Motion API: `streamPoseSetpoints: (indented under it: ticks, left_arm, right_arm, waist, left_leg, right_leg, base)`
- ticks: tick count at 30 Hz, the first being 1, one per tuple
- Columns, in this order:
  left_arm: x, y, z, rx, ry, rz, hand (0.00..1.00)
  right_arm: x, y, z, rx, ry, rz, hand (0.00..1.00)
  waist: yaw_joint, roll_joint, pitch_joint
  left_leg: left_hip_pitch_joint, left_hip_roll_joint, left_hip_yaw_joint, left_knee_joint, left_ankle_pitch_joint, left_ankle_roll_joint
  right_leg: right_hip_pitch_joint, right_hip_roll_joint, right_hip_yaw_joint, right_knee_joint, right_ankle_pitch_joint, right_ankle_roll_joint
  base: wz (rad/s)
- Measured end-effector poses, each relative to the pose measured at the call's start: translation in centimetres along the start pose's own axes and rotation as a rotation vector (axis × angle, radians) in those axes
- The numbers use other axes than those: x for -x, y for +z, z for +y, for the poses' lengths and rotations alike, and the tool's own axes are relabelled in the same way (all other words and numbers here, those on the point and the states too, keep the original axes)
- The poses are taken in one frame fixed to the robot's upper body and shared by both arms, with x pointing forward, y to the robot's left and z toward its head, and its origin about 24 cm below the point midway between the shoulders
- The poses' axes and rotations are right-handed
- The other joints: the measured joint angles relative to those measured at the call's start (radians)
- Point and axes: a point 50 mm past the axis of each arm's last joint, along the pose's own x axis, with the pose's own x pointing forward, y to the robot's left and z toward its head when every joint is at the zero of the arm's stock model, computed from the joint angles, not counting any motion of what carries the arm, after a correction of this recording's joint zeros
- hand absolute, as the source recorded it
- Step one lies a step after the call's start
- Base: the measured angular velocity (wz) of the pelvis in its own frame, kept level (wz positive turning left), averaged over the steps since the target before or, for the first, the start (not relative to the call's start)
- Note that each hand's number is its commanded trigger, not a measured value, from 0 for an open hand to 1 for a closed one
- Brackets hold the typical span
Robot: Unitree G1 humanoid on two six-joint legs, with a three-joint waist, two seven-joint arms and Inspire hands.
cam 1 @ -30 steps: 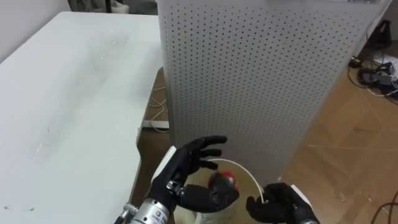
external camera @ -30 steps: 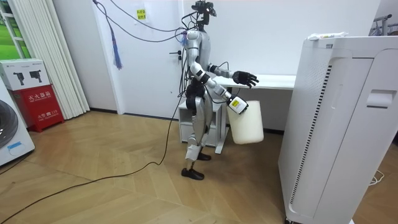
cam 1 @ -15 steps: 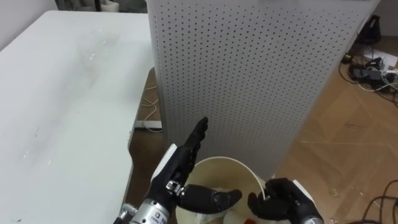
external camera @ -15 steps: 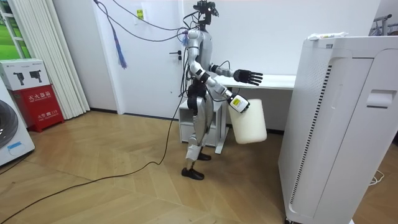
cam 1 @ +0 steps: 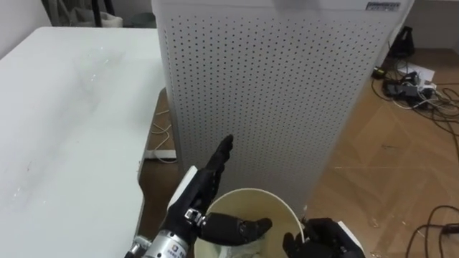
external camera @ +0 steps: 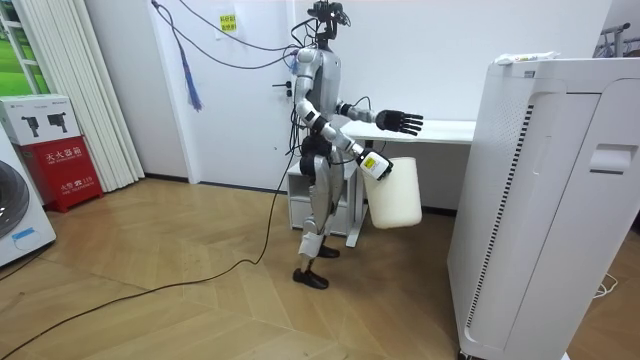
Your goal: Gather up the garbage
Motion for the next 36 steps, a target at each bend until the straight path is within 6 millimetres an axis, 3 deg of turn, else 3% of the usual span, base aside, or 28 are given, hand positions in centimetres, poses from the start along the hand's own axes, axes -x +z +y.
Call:
streamPoseSetpoints:
  ticks: [6, 14, 17, 22, 23, 24, 25, 26, 27, 28, 29, 30, 32, 33, 36]
  left_arm:
    - [0.1, 1.5, 2.4, -0.022, 0.17, -0.063, 0.0]
    - [0.1, 3.2, 2.9, -0.091, 0.256, -0.137, 0.0]
    - [0.2, 4.1, 3.4, -0.117, 0.296, -0.175, 0.0]
    - [0.7, 4.6, 4.7, -0.182, 0.391, -0.193, 0.0]
    - [0.8, 4.6, 5.0, -0.188, 0.41, -0.191, 0.0]
    - [0.8, 4.6, 5.0, -0.192, 0.412, -0.191, 0.0]
    - [0.9, 4.5, 5.0, -0.191, 0.411, -0.188, 0.0]
    - [0.9, 4.5, 4.9, -0.189, 0.412, -0.193, 0.0]
    - [0.8, 4.8, 4.8, -0.197, 0.416, -0.213, 0.0]
    - [0.8, 4.9, 4.8, -0.206, 0.42, -0.223, 0.0]
    - [0.9, 4.9, 4.9, -0.232, 0.436, -0.231, 0.0]
    - [1.0, 5.0, 5.1, -0.252, 0.449, -0.237, 0.0]
    - [1.3, 5.0, 5.4, -0.256, 0.478, -0.239, 0.0]
    - [1.3, 5.0, 5.5, -0.256, 0.488, -0.24, 0.0]
    - [1.3, 5.2, 5.6, -0.261, 0.502, -0.258, 0.0]
  right_arm:
    - [0.5, -0.9, -0.2, -0.043, -0.009, 0.025, 1.0]
    - [0.5, -0.8, -0.2, -0.045, -0.009, 0.012, 1.0]
    - [0.5, -0.6, -0.1, -0.039, 0.0, 0.002, 1.0]
    - [0.7, -0.9, 0.0, -0.036, 0.017, 0.009, 1.0]
    - [0.8, -1.1, 0.0, -0.037, 0.023, 0.011, 1.0]
    - [1.0, -1.4, -0.1, -0.037, 0.019, 0.019, 1.0]
    - [1.1, -1.6, -0.2, -0.035, 0.016, 0.028, 1.0]
    - [1.2, -1.9, -0.7, -0.024, 0.006, 0.041, 1.0]
    - [1.4, -2.1, -1.3, -0.014, -0.006, 0.05, 1.0]
    - [1.5, -2.3, -1.7, -0.007, -0.017, 0.06, 1.0]
    - [1.8, -3.0, -1.9, 0.003, -0.022, 0.086, 1.0]
    - [2.2, -3.8, -1.5, -0.002, -0.013, 0.11, 1.0]
    - [2.5, -4.3, -1.4, -0.007, -0.003, 0.126, 1.0]
    - [2.5, -4.2, -1.4, -0.001, -0.004, 0.125, 1.0]
    - [2.2, -3.8, -1.4, 0.003, 0.001, 0.111, 1.0]
  waist:
    - [0.039, 0.003, -0.0017]
    - [0.047, 0.007, -0.0035]
    - [0.067, 0.012, -0.0047]
    - [0.064, 0.021, -0.0059]
    - [0.06, 0.021, -0.0049]
    - [0.059, 0.015, 0.002]
    - [0.065, 0.007, 0.0069]
    - [0.072, 0.007, 0.0051]
    - [0.077, 0.016, 0.0036]
    - [0.085, 0.018, 0.004]
    - [0.102, 0.025, -0.0043]
    - [0.112, 0.002, -0.0016]
    - [0.121, -0.019, 0.0022]
    - [0.12, -0.021, 0.0014]
    - [0.118, -0.014, -0.0009]
  left_leg:
    - [0.042, 0.006, 0.053, -0.03, 0.0, -0.003]
    - [0.056, 0.012, 0.057, -0.034, -0.003, -0.009]
    - [0.056, 0.02, 0.065, -0.029, -0.007, -0.015]
    - [0.054, 0.023, 0.068, 0.026, -0.008, -0.018]
    - [0.026, 0.029, 0.067, 0.092, -0.008, -0.018]
    - [-0.045, 0.036, 0.046, 0.23, -0.004, -0.028]
    - [-0.071, 0.03, 0.015, 0.259, -0.016, -0.038]
    - [-0.101, -0.004, -0.075, 0.162, -0.025, -0.04]
    - [-0.137, -0.022, -0.145, 0.041, 0.025, -0.059]
    - [-0.151, -0.028, -0.162, 0.025, 0.073, -0.06]
    - [-0.145, -0.024, -0.162, 0.014, 0.136, -0.019]
    - [-0.127, -0.026, -0.138, 0.007, 0.133, -0.015]
    - [-0.12, -0.028, -0.121, 0.02, 0.117, -0.009]
    - [-0.121, -0.029, -0.117, 0.038, 0.104, -0.008]
    - [-0.136, -0.029, -0.117, 0.09, 0.072, -0.014]
  right_leg:
    - [-0.004, 0.005, -0.007, 0.003, 0.008, -0.013]
    - [-0.011, 0.008, -0.024, 0.004, 0.01, -0.017]
    - [-0.019, 0.015, -0.029, 0.005, 0.014, -0.023]
    - [-0.013, 0.021, -0.022, 0.003, 0.015, -0.039]
    - [-0.007, 0.017, -0.019, 0.001, 0.017, -0.043]
    - [0.001, 0.0, 0.005, 0.007, 0.015, -0.046]
    - [0.002, -0.004, 0.023, 0.011, 0.014, -0.047]
    - [-0.004, -0.005, 0.058, 0.014, 0.011, -0.044]
    - [-0.027, -0.001, 0.069, 0.029, -0.002, -0.037]
    - [-0.039, -0.001, 0.08, 0.051, -0.017, -0.031]
    - [-0.051, 0.008, 0.08, 0.094, -0.044, -0.016]
    - [-0.046, -0.004, 0.072, 0.124, -0.063, -0.008]
    - [-0.043, -0.022, 0.018, 0.164, -0.081, -0.015]
    - [-0.045, -0.028, 0.0, 0.17, -0.084, -0.019]
    - [-0.051, -0.02, 0.012, 0.166, -0.097, -0.024]
  base:
    - [-0.34]
    - [-0.12]
    - [-0.28]
    - [-0.28]
    - [-0.16]
    - [-0.13]
    - [-0.14]
    - [-0.19]
    - [-0.24]
    - [-0.36]
    - [-0.31]
    - [-0.27]
    - [-0.16]
    - [-0.12]
    - [-0.14]
